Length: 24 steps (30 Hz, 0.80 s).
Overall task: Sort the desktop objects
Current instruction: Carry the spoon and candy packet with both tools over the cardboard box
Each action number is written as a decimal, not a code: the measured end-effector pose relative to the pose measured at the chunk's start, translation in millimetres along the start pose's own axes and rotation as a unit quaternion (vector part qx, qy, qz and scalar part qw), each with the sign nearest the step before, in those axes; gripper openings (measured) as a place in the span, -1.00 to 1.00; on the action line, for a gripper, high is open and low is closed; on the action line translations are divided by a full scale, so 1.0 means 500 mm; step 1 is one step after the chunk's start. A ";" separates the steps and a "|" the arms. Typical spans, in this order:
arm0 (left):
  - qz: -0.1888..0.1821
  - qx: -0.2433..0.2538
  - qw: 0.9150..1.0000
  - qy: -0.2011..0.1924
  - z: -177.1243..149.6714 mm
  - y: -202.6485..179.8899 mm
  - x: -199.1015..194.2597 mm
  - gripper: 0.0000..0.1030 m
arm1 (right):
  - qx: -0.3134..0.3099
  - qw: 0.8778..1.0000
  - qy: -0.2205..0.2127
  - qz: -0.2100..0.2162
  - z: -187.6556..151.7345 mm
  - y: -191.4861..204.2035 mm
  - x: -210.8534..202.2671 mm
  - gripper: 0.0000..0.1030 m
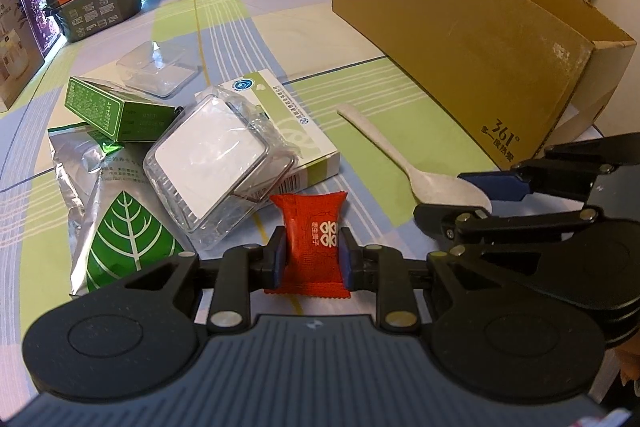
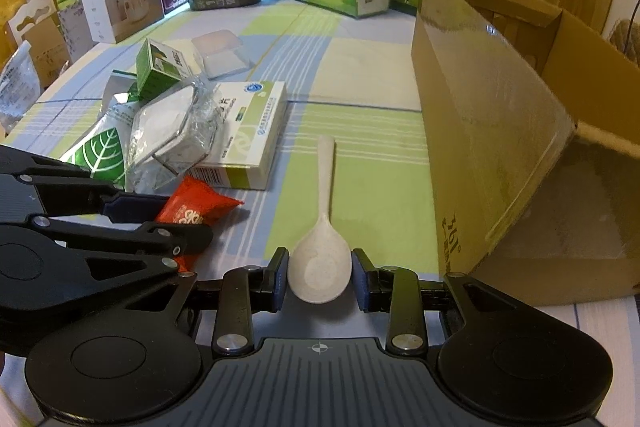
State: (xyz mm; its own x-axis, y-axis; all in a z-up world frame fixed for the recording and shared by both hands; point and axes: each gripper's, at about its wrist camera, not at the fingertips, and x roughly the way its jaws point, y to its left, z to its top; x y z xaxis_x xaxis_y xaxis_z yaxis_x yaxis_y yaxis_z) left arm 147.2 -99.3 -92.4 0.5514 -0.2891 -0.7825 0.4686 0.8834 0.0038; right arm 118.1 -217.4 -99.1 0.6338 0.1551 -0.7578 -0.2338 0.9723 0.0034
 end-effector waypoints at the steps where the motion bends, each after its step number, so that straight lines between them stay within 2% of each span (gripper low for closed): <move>1: 0.000 0.001 1.000 0.001 0.000 0.000 -0.001 -0.59 | 0.000 1.000 -0.003 0.001 0.001 0.000 -0.003 -0.42; 7: 0.000 0.002 1.000 -0.002 0.001 -0.001 -0.021 -0.60 | -0.005 1.000 -0.030 0.001 0.013 0.009 -0.025 -0.42; 17: 0.003 -0.008 0.999 -0.037 0.010 0.009 -0.094 -0.60 | -0.018 0.995 -0.096 0.002 0.035 0.024 -0.091 -0.42; 24: 0.008 -0.020 0.998 -0.067 0.043 0.005 -0.140 -0.60 | -0.029 0.989 -0.148 -0.007 0.051 0.028 -0.147 -0.42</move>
State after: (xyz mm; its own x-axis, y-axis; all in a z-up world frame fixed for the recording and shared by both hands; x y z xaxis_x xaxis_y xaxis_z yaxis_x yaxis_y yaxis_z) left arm 124.5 -84.8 -24.2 0.6472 -0.3189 -0.6925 0.4319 0.9019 -0.0117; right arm 87.0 -210.7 -26.7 0.8226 0.1952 -0.5341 -0.2605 0.9642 -0.0489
